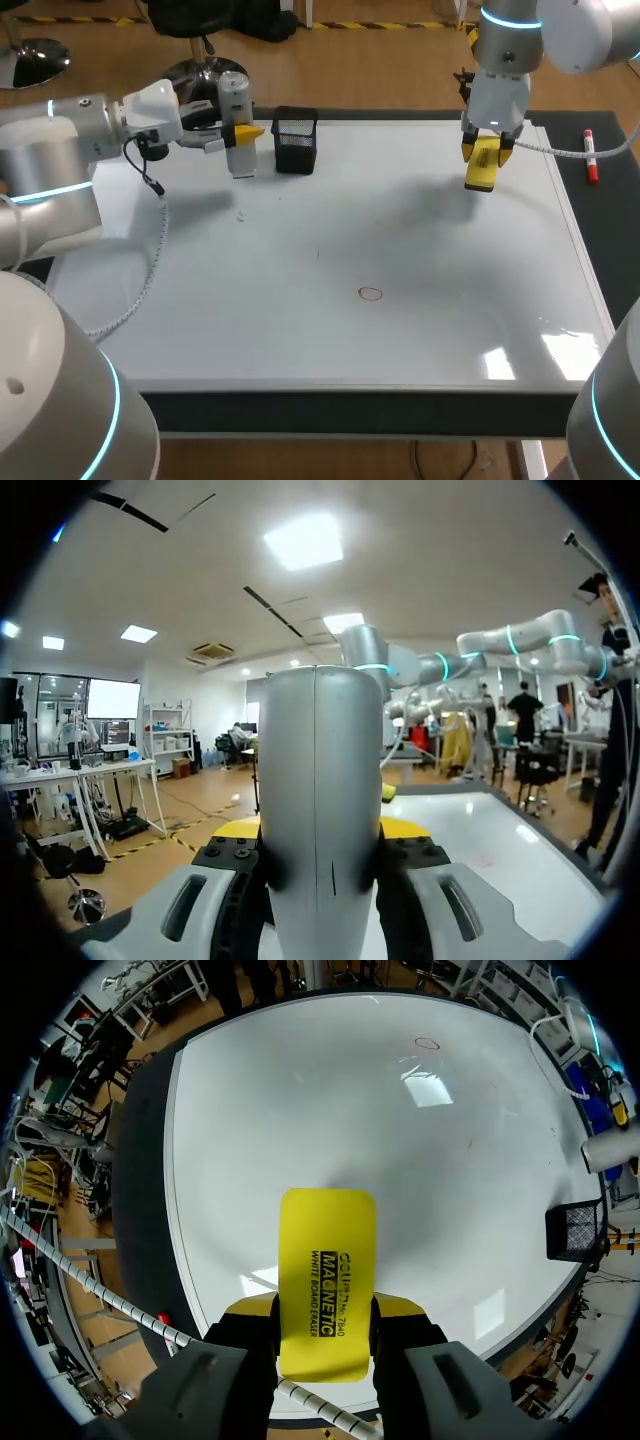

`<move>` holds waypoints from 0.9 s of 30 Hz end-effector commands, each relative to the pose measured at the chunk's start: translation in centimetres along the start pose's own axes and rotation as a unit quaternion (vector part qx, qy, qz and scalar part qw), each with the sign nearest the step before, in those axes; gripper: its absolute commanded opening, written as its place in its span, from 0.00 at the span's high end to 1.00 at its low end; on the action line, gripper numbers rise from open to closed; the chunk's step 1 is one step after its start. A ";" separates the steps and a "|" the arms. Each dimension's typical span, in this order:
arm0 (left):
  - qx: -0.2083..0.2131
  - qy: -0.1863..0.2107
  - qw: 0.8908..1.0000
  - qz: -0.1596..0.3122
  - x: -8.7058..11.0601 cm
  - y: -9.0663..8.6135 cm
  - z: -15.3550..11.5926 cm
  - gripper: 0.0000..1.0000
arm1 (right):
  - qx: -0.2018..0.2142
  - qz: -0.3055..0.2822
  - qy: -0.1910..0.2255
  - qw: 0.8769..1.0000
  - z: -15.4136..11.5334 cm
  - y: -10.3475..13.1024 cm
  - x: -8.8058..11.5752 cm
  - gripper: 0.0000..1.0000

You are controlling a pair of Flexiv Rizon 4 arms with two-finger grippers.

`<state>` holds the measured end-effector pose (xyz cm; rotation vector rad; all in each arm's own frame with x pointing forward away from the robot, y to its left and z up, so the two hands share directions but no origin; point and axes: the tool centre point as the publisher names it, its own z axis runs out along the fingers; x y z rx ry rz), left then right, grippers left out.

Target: Pick up the inspection probe, press it on each red-marked spot on the whiteboard one by one, put down the probe, pick up the eraser, and wipe off all the red marks.

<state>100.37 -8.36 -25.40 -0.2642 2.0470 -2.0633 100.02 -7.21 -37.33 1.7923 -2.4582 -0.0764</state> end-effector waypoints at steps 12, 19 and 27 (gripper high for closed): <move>0.001 0.000 1.000 0.001 0.0 -0.1 0.0 1.00 | 0.003 -0.006 0.003 1.000 -0.2 0.2 -0.2 1.00; 0.001 0.000 1.000 0.001 0.0 -0.1 0.0 1.00 | 0.009 -0.060 0.007 0.998 0.9 3.8 -4.1 1.00; 0.001 0.000 1.000 0.001 0.0 -0.1 0.0 1.00 | 0.016 -0.105 0.004 0.994 1.7 7.5 -7.4 1.00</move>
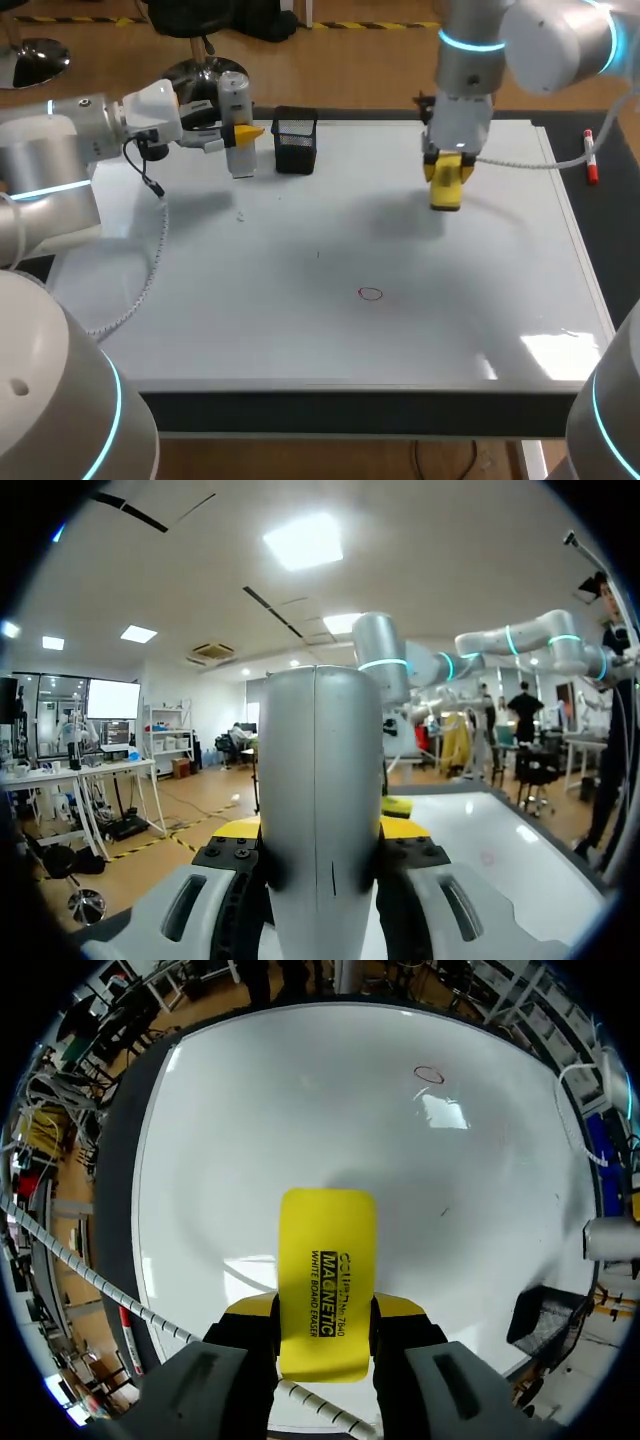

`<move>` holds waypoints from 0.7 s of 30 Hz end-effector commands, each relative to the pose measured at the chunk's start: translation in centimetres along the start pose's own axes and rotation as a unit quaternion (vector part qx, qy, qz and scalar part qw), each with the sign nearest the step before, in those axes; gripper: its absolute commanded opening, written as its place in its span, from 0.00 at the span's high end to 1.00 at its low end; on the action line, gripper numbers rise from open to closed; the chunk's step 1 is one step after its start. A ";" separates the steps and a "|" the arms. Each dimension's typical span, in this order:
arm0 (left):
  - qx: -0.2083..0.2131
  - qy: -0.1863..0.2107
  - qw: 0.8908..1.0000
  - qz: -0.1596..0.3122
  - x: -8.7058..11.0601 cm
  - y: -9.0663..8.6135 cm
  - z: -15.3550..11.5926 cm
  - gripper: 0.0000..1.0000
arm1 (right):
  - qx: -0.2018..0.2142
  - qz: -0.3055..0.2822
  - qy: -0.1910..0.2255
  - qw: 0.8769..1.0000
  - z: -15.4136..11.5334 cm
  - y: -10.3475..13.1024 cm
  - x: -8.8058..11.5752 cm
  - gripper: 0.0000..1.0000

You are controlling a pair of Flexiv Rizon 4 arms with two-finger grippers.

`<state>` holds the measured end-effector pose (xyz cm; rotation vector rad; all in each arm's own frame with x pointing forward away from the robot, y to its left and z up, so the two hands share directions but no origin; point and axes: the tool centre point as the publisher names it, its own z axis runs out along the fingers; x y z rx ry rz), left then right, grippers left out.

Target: Pick up the inspection probe, press it on each red-marked spot on the whiteboard one by one, put down the probe, pick up the eraser, and wipe off all the red marks.

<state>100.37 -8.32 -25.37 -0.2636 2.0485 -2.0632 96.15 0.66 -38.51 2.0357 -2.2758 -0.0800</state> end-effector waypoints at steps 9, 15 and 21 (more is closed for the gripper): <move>0.001 -0.001 1.000 0.001 0.0 0.0 0.0 1.00 | 0.021 -0.038 0.024 0.999 0.7 5.2 -3.9 1.00; 0.001 -0.001 1.000 0.001 0.0 0.0 0.0 1.00 | 0.011 -0.057 0.012 0.998 1.5 7.7 -5.2 1.00; 0.001 -0.001 1.000 0.001 0.0 0.0 0.0 1.00 | 0.010 -0.080 -0.001 0.997 1.4 10.1 -7.1 1.00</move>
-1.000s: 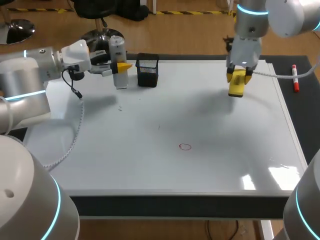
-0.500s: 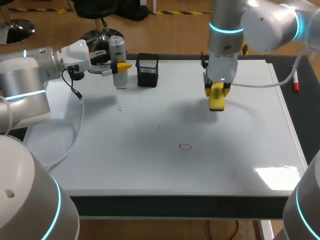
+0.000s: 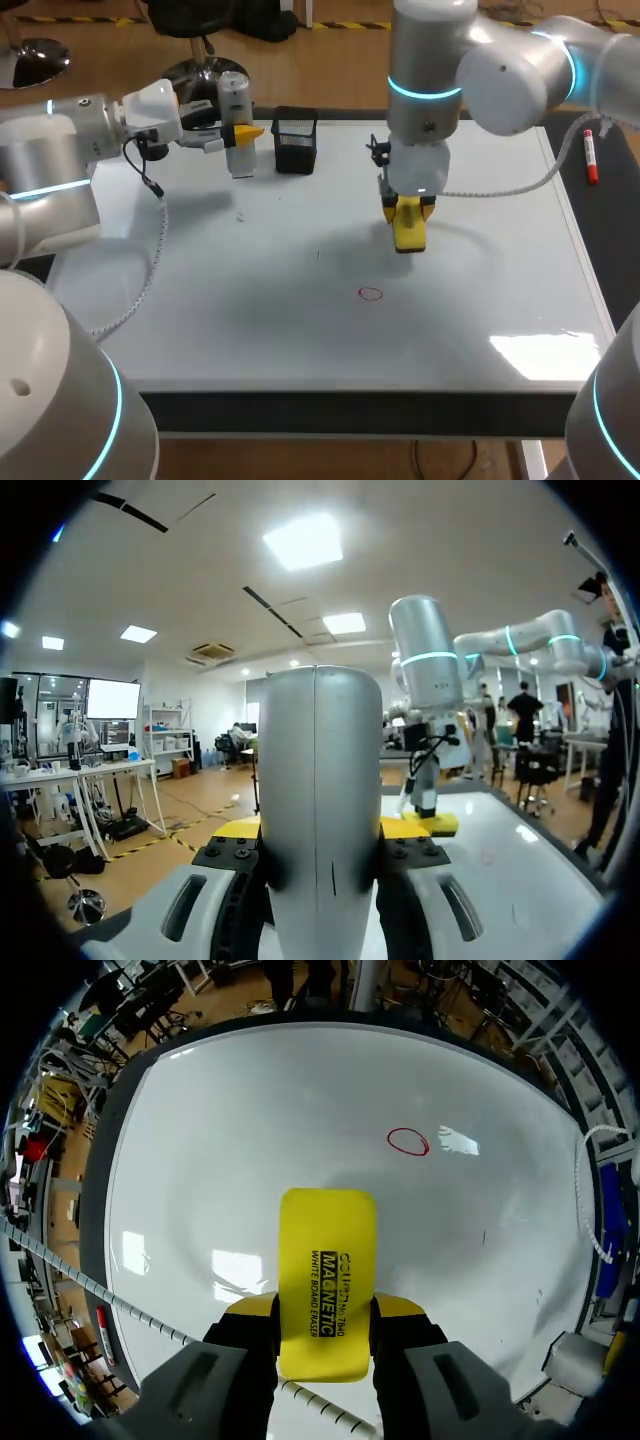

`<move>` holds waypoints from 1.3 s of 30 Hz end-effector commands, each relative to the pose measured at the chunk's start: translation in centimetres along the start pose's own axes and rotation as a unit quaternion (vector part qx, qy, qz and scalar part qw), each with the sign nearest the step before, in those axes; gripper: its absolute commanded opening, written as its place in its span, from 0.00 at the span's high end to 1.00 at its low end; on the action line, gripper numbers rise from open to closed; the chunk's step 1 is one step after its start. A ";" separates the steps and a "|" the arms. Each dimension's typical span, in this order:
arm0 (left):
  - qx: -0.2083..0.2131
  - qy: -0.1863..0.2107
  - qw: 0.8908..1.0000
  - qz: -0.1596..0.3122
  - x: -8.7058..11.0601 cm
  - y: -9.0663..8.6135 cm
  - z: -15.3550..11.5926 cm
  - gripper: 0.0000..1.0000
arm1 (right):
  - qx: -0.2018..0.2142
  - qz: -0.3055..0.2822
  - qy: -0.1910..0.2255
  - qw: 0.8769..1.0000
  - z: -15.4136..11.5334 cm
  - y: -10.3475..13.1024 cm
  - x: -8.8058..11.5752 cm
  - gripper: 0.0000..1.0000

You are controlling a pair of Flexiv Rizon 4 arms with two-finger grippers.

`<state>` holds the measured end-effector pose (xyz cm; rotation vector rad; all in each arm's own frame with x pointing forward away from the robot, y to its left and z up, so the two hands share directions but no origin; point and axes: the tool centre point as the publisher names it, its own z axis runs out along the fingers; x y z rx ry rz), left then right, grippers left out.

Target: Pick up the inspection probe, press it on each red-marked spot on the whiteboard one by one, put down the probe, pick up the eraser, and wipe off all the red marks.

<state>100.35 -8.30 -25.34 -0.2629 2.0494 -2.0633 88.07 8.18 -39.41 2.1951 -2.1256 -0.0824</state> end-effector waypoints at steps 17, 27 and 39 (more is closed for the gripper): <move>0.001 -0.001 1.000 0.001 0.0 0.0 0.1 1.00 | 0.003 -0.070 -0.023 0.997 1.0 7.3 -7.7 1.00; 0.001 -0.001 1.000 0.001 0.0 0.0 0.1 1.00 | 0.003 -0.078 -0.023 0.997 2.1 9.7 -9.4 1.00; 0.001 -0.001 1.000 0.001 0.0 0.0 0.1 1.00 | 0.007 -0.089 -0.032 0.995 2.9 10.5 -10.2 1.00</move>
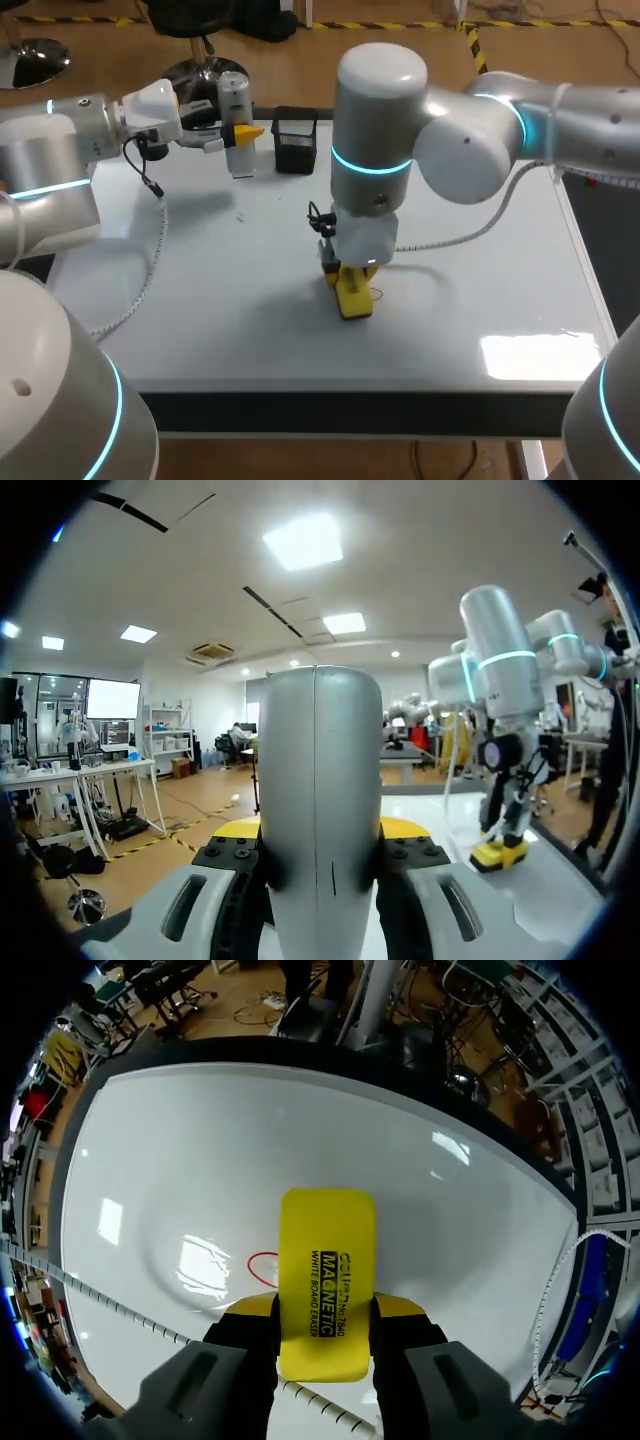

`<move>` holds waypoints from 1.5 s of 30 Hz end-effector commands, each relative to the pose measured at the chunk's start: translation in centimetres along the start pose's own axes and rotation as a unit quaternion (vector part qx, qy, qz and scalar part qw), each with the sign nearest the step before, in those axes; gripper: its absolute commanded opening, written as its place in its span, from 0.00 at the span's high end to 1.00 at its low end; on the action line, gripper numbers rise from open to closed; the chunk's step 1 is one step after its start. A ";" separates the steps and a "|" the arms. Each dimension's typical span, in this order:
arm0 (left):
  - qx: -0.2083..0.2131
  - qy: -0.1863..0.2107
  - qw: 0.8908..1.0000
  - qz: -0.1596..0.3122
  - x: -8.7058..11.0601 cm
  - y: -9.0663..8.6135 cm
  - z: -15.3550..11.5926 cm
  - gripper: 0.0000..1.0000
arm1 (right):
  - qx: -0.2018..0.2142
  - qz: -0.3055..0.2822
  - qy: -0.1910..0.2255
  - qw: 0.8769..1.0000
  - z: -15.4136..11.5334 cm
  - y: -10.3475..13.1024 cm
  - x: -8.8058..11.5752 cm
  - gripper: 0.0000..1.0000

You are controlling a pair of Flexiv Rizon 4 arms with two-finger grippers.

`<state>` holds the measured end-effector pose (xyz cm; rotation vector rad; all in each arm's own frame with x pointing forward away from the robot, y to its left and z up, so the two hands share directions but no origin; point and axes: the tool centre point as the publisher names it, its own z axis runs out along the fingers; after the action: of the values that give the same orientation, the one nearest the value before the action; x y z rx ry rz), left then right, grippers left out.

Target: Pick up the inspection probe, press it on each red-marked spot on the whiteboard one by one, put down the probe, pick up the eraser, and wipe off all the red marks.

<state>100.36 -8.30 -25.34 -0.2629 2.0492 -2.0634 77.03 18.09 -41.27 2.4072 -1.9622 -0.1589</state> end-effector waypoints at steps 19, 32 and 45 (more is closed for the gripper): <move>0.001 -0.001 1.000 0.001 0.0 0.0 0.1 1.00 | -0.001 0.002 -0.006 1.000 1.6 -0.4 0.9 1.00; 0.001 -0.001 1.000 0.001 0.0 0.0 0.1 1.00 | -0.012 0.007 0.000 1.000 2.5 -0.4 1.3 1.00; 0.001 -0.001 1.000 0.001 0.0 0.0 0.1 1.00 | -0.009 0.034 0.012 0.999 3.7 0.1 3.1 1.00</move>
<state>100.36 -8.30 -25.35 -0.2629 2.0490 -2.0635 77.39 16.10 -43.44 2.3153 -2.0129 -0.1531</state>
